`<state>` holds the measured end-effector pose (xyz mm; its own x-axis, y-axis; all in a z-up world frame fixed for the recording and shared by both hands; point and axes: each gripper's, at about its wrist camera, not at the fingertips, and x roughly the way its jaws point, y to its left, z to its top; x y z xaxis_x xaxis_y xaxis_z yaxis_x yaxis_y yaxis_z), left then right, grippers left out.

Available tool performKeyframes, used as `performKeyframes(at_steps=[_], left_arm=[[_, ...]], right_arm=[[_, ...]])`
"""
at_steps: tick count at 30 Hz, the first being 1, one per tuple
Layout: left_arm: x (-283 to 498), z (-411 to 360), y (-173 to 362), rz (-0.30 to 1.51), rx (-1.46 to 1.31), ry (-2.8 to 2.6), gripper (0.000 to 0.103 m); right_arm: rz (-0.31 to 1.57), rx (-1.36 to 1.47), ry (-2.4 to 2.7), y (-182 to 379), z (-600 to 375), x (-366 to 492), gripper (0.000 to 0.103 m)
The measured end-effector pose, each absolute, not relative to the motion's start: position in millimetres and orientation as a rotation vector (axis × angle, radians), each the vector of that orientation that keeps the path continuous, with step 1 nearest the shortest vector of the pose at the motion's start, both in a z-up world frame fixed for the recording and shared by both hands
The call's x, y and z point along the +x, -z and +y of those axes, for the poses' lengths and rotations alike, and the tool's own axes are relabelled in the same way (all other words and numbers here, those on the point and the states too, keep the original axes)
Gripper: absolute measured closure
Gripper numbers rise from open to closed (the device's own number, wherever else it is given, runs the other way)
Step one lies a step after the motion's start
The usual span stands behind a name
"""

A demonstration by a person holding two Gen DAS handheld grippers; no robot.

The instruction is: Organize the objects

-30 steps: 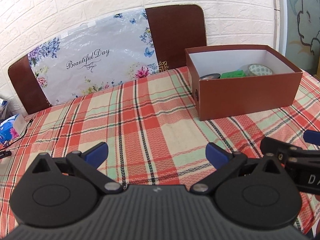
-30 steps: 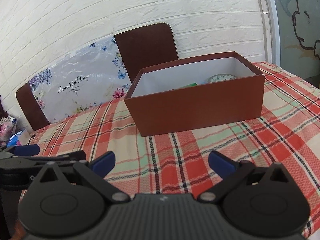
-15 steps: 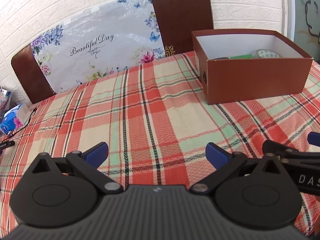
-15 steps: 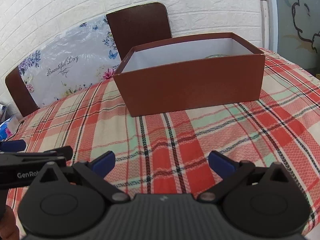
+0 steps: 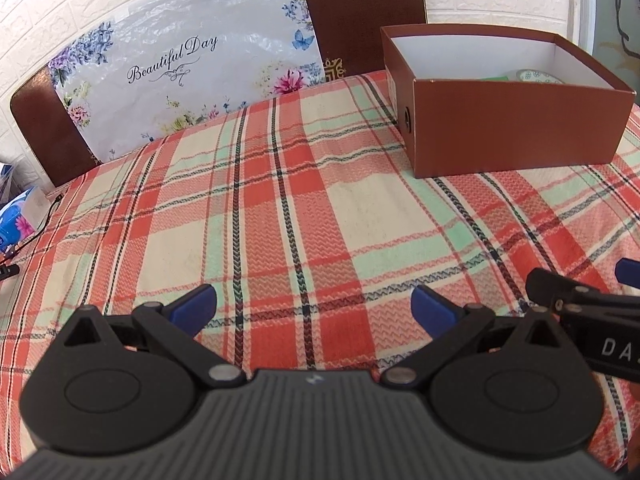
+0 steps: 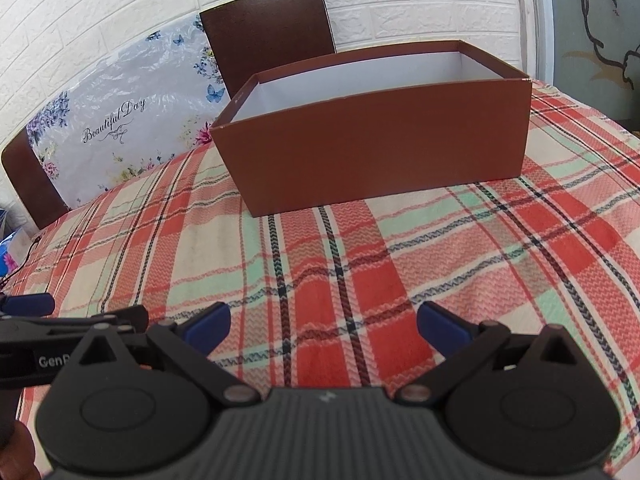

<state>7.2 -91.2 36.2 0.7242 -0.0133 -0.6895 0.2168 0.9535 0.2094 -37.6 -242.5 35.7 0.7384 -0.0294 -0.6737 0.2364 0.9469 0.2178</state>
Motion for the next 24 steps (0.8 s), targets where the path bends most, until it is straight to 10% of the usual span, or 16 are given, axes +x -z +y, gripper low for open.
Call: performKeyframes(at_steps=[24], left_arm=[[12.0,-92.4,-37.6,0.758,0.291,0.082,0.0]], right_arm=[[0.745,0.284,0.118,-35.5,-239.1,-29.9,0.0]])
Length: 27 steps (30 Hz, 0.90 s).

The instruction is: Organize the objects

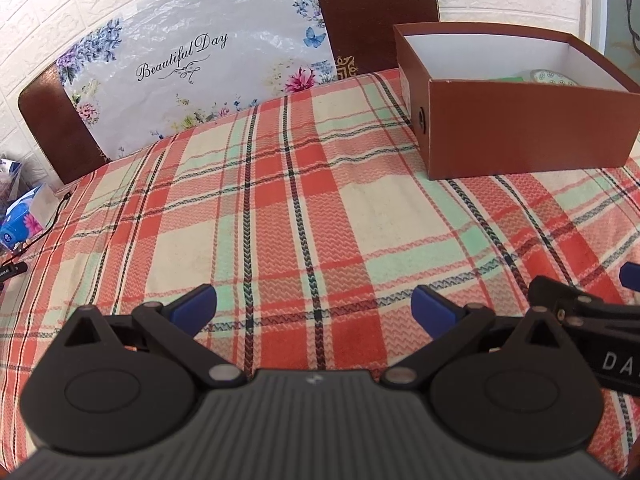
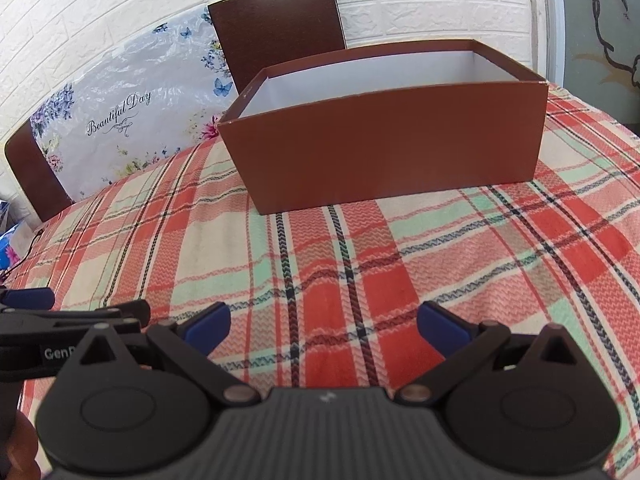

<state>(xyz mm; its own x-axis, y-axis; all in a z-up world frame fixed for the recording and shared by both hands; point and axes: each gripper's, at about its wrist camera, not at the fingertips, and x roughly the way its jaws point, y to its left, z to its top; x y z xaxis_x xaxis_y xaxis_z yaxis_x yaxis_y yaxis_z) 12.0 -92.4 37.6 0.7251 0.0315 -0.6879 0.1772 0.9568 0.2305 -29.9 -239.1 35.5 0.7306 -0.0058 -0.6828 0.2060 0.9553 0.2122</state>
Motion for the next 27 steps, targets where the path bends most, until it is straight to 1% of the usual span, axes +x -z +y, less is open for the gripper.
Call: performKeyframes(at_steps=[19,27], left_arm=[[6.9,-89.4,-42.6,0.707,0.282,0.073,0.0],[27.3,-84.4,-29.6,0.739,0.167,0.087,0.0]], right_arm=[[0.729,0.275,0.123,-33.7,-240.2,-29.8,0.0],[0.623,0.195,0.149,-30.0,-253.0,-19.8,0.0]])
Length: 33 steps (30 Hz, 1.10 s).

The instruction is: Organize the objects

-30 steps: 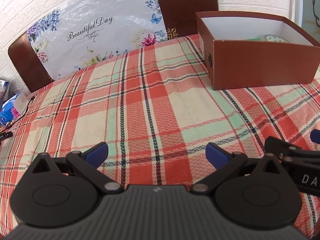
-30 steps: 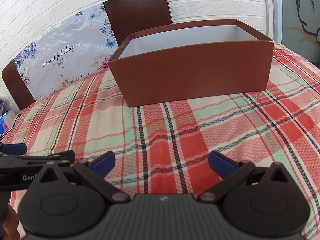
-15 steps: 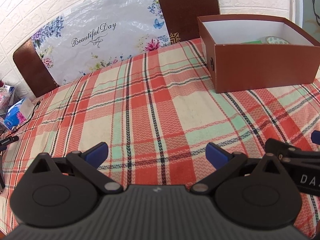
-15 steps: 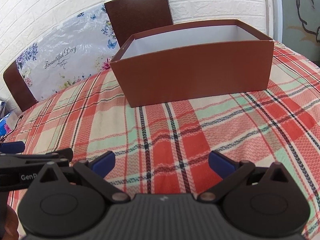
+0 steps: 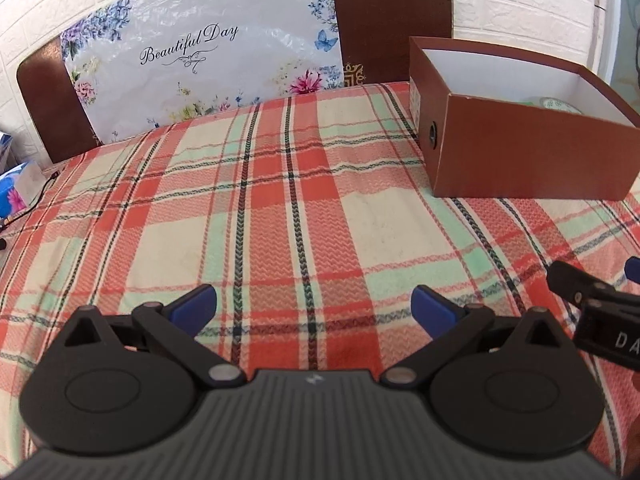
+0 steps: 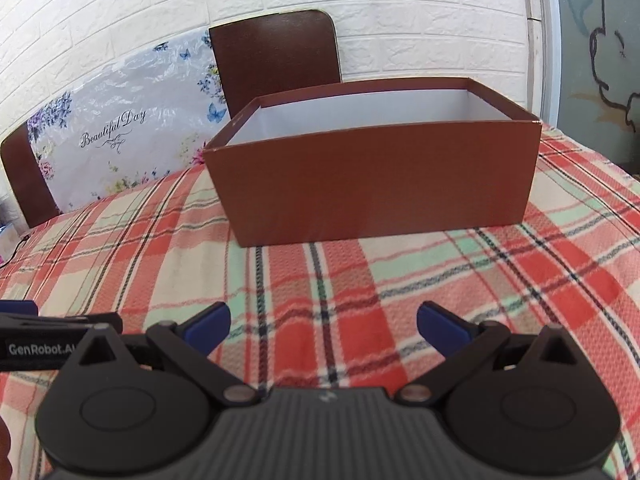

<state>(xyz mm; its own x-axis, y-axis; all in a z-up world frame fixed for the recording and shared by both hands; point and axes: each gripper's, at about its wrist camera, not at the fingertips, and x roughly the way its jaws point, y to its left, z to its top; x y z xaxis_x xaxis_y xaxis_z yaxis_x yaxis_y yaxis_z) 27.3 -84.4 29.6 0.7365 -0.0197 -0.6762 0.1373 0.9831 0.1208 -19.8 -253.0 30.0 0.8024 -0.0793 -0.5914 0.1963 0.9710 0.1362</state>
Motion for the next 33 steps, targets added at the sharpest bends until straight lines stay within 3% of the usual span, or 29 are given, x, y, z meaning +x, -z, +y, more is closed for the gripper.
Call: performKeyframes(at_steps=[8,14,33], left_arm=[[50.7,-128.5,-33.7,0.701,0.252,0.104,0.0],[60.2,-141.3,-35.3,0.721,0.268,0.135,0.0],[30.4,-103.3,-52.7,0.707,0.247,0.029,0.0]], right_arm=[[0.549,0.11,0.146,-27.7,-267.9,0.8,0.0],[0.608,0.17,0.152,-21.0,-292.1,12.0,0.0],[0.661,0.228,0.181,-42.4,-280.5,-19.0,0.0]])
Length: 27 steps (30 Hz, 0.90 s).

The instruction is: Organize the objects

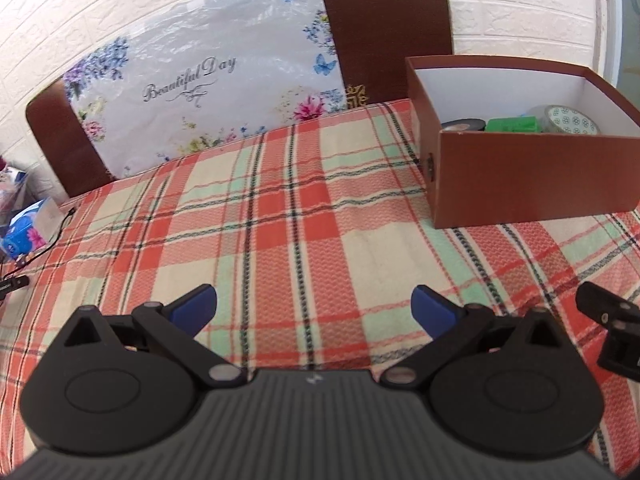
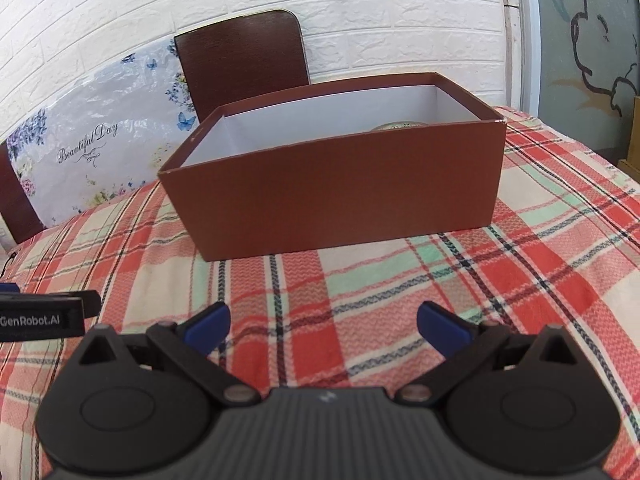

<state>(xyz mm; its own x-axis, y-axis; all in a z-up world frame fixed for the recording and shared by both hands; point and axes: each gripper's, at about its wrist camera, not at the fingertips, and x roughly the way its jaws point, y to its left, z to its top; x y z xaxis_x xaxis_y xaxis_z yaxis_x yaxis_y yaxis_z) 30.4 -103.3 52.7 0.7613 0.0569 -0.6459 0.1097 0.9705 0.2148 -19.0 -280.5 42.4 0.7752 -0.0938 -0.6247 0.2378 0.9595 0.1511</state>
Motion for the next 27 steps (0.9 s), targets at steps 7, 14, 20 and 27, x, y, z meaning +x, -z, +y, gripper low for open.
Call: performKeyframes(at_steps=[7,14,20,27], left_arm=[[17.5,-92.0,-55.5,0.712,0.222,0.06,0.0],[11.8,-85.0,-57.5,0.709,0.209,0.05,0.0],[8.2,-81.8,-58.2,0.707,0.204,0.057,0.0],[6.0,-82.4,-57.6,0.71,0.207,0.061,0.0]], right_arm=[[0.658,0.195,0.18,-43.8,-259.8,-32.3,0.0],[0.653,0.191,0.189,-47.9,-255.5,-40.3,0.0],[0.643,0.176,0.184,-51.0,-251.5,-43.6,0.0],[0.643,0.174,0.186,-50.7,-250.2,-47.0,0.0]])
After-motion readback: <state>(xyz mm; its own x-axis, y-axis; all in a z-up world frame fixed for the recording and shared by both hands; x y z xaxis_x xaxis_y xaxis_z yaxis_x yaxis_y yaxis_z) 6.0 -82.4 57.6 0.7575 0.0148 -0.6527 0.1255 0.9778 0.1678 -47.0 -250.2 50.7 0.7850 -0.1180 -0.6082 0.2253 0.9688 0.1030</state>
